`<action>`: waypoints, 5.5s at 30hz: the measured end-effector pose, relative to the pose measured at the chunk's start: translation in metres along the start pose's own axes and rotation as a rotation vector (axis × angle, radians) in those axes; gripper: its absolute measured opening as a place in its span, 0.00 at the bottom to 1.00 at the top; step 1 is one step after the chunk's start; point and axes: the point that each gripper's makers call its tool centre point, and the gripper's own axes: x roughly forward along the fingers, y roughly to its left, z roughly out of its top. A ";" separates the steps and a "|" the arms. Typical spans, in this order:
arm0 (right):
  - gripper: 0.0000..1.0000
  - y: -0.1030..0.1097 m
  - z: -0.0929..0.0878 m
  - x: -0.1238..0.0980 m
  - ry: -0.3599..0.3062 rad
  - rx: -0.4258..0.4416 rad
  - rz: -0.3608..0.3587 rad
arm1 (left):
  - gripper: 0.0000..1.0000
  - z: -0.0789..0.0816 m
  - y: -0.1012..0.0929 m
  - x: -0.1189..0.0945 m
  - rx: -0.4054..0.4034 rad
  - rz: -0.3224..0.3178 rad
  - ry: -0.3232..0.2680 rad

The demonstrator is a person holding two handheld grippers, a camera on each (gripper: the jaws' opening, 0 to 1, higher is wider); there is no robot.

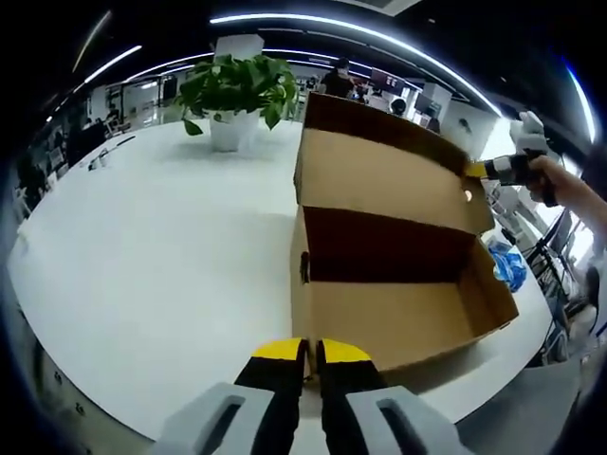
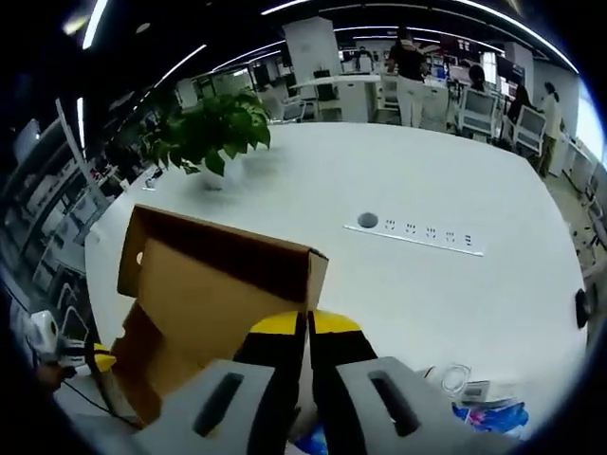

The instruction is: Operate the shoe box by opening the lid, removing the specified soft item, and placing it in the target area until the item is outside and the box remains undamaged.

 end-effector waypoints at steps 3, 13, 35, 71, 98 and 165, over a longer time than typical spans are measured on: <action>0.01 0.005 0.000 -0.011 -0.025 -0.016 0.006 | 0.05 0.000 -0.001 -0.001 -0.001 -0.001 0.000; 0.01 0.017 -0.006 -0.036 -0.084 -0.058 0.016 | 0.05 0.001 0.000 0.001 0.019 -0.005 0.009; 0.02 0.048 -0.053 -0.084 -0.200 -0.081 0.016 | 0.05 0.000 0.001 0.001 0.011 -0.001 -0.001; 0.07 0.062 -0.132 -0.092 -0.288 -0.216 0.041 | 0.26 0.021 -0.020 -0.025 0.076 -0.095 -0.115; 0.22 0.081 -0.177 -0.091 -0.245 -0.436 0.125 | 0.42 0.025 -0.035 -0.047 0.278 -0.166 -0.158; 0.30 0.084 -0.213 -0.054 -0.064 -0.293 0.189 | 0.42 -0.003 -0.029 0.005 0.336 -0.155 -0.040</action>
